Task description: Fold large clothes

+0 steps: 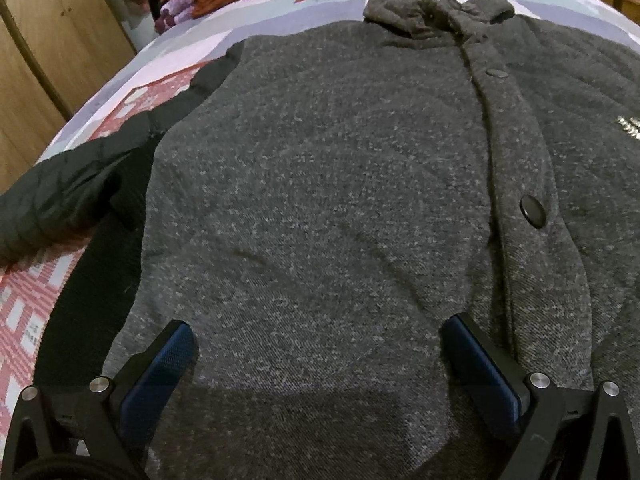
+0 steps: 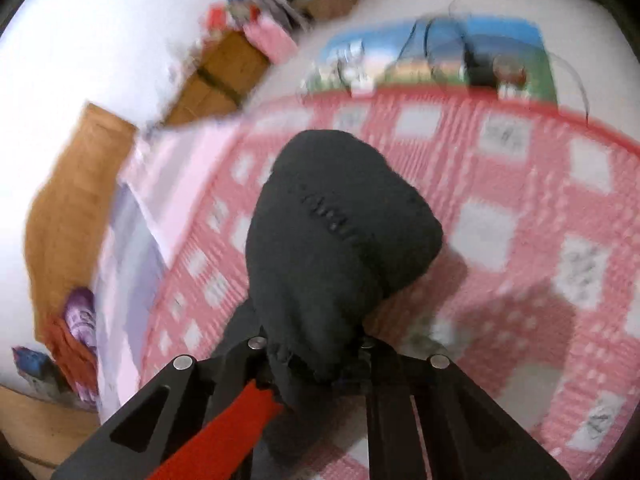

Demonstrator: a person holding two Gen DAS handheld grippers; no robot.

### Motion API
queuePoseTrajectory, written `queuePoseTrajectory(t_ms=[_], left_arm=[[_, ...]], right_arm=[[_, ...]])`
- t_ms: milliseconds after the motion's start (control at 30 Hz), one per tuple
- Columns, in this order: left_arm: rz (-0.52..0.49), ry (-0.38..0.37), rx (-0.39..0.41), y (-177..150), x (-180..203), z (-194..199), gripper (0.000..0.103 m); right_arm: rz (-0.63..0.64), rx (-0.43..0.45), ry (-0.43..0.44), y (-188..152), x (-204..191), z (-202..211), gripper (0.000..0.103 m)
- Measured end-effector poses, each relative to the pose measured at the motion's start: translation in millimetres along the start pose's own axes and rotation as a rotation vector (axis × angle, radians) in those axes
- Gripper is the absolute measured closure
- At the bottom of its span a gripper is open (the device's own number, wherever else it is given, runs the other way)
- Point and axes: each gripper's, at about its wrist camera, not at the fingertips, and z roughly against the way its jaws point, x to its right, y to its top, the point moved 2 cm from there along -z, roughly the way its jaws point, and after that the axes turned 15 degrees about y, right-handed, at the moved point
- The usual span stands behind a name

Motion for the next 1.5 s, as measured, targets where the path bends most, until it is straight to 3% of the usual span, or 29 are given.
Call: queuePoseTrajectory(t_ms=[100,300,467,600,800,1000,1133,1300,1367,1433,1500], left_arm=[[0.003,-0.002,-0.007,0.5,-1.0,-0.9,0.0],[-0.008,-0.017,-0.044,5.3,-3.5,0.1,0.0],[-0.013,-0.068,-0.047,8.4,-8.5,13.3,0.0],[-0.03,-0.112,0.009,9.4,-19.1,34.2,0.0],[-0.022,-0.17,0.031,5.8,-63.9,52.6,0.0],[-0.036,-0.19,0.038,-5.6,-125.4,50.4,0.0],[-0.063,-0.18,0.066,-14.3,-154.3,44.6,0.0],[-0.082,-0.195,0.068,-29.2,-179.2,34.5,0.0],[-0.078,-0.203,0.063,-34.2,-187.7,28.8,0.0],[-0.065,-0.214,0.054,-36.6,-194.5,22.9,0.0],[-0.052,-0.219,0.044,-37.1,-199.0,16.0,0.0]], right_arm=[[-0.007,-0.059,-0.083,-11.7,12.3,-3.5,0.091],[0.103,0.0,-0.11,-9.9,-25.8,11.3,0.091],[0.46,0.062,-0.151,-20.5,-114.8,35.5,0.09],[0.725,0.133,-0.119,-58.9,-199.3,58.7,0.09],[1.004,0.094,0.028,-172.6,-310.7,54.2,0.09],[1.171,-0.093,0.182,-336.5,-390.4,10.9,0.09],[1.244,-0.216,0.222,-448.0,-421.8,-28.3,0.09],[1.331,-0.331,0.203,-556.1,-442.8,-70.5,0.09],[1.377,-0.433,0.143,-597.5,-442.6,-96.0,0.089],[1.405,-0.506,0.079,-624.9,-433.4,-114.4,0.085],[1.408,-0.486,0.08,-633.4,-429.6,-112.7,0.083]])
